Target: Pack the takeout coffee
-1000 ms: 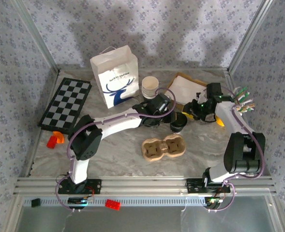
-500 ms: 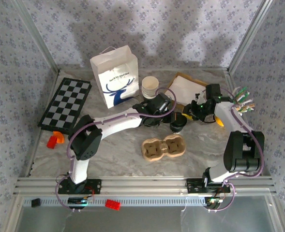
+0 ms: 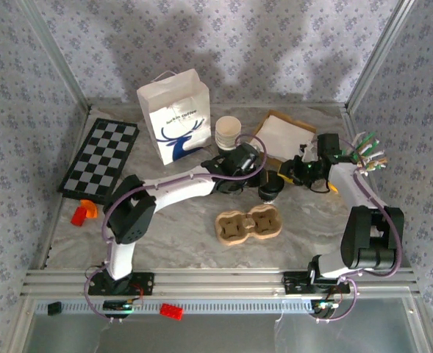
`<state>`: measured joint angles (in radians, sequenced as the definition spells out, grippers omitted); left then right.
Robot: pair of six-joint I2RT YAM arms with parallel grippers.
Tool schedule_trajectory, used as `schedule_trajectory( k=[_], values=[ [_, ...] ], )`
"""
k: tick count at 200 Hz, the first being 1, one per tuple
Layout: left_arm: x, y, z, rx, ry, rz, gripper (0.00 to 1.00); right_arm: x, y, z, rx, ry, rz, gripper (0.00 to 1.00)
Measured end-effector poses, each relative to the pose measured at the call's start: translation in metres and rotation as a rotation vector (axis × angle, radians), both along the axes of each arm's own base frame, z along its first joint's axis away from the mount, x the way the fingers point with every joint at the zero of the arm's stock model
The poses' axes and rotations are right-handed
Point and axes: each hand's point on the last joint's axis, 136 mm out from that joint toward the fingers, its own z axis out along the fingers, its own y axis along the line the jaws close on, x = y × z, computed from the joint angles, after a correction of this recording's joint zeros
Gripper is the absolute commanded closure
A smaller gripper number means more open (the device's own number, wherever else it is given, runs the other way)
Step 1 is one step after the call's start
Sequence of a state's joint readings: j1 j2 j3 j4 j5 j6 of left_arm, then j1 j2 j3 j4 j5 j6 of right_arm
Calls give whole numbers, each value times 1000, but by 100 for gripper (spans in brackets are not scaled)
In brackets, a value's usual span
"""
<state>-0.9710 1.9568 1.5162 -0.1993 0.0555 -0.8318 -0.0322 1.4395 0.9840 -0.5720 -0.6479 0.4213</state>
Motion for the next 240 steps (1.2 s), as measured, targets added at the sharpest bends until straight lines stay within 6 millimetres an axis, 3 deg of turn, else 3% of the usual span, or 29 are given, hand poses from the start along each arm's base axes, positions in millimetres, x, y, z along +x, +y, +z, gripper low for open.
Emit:
schedule_trajectory(
  k=[65,98,152,175,206,225,240],
  values=[
    [9,1,6,74,-50,-16,67,-12,-9,8,-61,40,-25,56],
    [13,6,8,103,-68,-5,64,-16,-13,9,-92,69,-31,54],
    [8,11,17,96,-84,-15,63,-24,-17,21,-168,60,-33,42],
    [-8,37,37,77,-101,-10,62,-33,-12,31,-217,43,-13,35],
    [-40,90,67,42,-135,17,59,-58,-5,43,-293,32,3,29],
    [-58,118,66,41,-126,32,57,-77,5,48,-341,21,23,26],
    [-72,138,47,62,-89,44,56,-94,13,47,-369,32,39,25]
  ],
)
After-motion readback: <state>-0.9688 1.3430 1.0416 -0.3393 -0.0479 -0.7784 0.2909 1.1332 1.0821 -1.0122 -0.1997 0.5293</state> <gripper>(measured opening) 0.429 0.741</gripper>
